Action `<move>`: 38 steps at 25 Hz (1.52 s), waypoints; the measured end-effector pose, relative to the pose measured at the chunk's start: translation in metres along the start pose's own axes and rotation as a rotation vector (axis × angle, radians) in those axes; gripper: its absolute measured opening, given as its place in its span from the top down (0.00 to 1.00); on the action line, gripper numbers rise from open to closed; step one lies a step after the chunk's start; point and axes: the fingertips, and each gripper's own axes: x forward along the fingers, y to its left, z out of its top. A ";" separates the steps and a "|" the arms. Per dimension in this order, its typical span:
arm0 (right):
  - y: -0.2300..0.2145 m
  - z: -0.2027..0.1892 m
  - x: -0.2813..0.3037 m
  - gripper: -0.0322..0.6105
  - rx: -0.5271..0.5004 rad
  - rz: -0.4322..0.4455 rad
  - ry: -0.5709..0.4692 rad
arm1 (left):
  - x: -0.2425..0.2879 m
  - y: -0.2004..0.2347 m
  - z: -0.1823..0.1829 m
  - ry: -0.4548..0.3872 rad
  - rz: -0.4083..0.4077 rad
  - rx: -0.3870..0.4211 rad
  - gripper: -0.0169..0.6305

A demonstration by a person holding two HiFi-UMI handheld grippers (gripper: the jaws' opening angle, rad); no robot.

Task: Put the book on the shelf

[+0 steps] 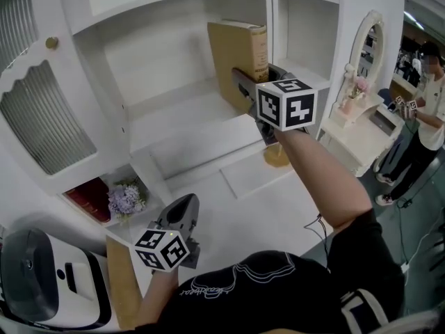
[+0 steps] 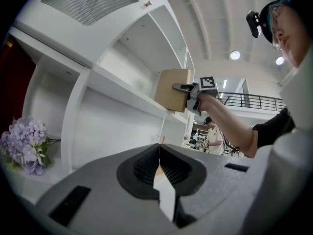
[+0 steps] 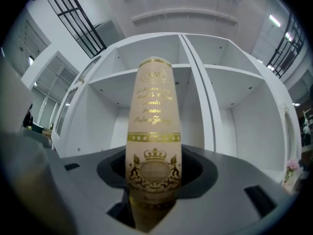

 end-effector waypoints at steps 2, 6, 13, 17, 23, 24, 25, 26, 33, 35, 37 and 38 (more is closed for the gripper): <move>0.001 -0.005 0.011 0.60 -0.006 -0.010 0.018 | 0.001 0.001 0.001 -0.005 -0.015 -0.018 0.97; -0.002 -0.014 0.031 0.60 0.021 -0.029 0.058 | 0.000 0.006 0.001 -0.010 -0.027 -0.039 0.97; -0.012 -0.021 0.060 0.59 0.062 -0.055 0.115 | 0.003 0.014 -0.007 0.015 -0.036 -0.076 0.97; -0.012 -0.025 0.064 0.60 0.069 -0.034 0.149 | 0.005 0.013 -0.009 0.027 -0.037 -0.069 0.97; -0.007 -0.022 0.053 0.51 0.033 -0.002 0.110 | 0.006 0.004 -0.008 0.043 -0.056 -0.057 0.97; -0.006 -0.019 0.049 0.50 0.036 0.008 0.093 | 0.006 0.002 -0.008 0.044 -0.057 -0.052 0.97; -0.005 -0.015 0.044 0.48 0.042 0.018 0.077 | 0.007 0.001 -0.007 0.045 -0.058 -0.048 0.97; -0.004 -0.011 0.039 0.47 0.049 0.028 0.062 | 0.007 -0.001 -0.006 0.045 -0.058 -0.045 0.97; 0.014 0.010 -0.027 0.48 0.067 0.118 -0.079 | 0.004 -0.017 0.003 0.022 -0.060 -0.020 0.97; 0.029 0.008 -0.051 0.51 0.036 0.168 -0.102 | 0.004 -0.024 0.009 0.003 -0.060 -0.012 0.97; 0.052 -0.002 -0.078 0.57 0.011 0.259 -0.104 | 0.001 -0.033 0.016 -0.013 -0.064 0.010 0.97; 0.065 -0.009 -0.093 0.62 -0.005 0.316 -0.096 | 0.000 -0.037 0.018 -0.021 -0.065 0.024 0.97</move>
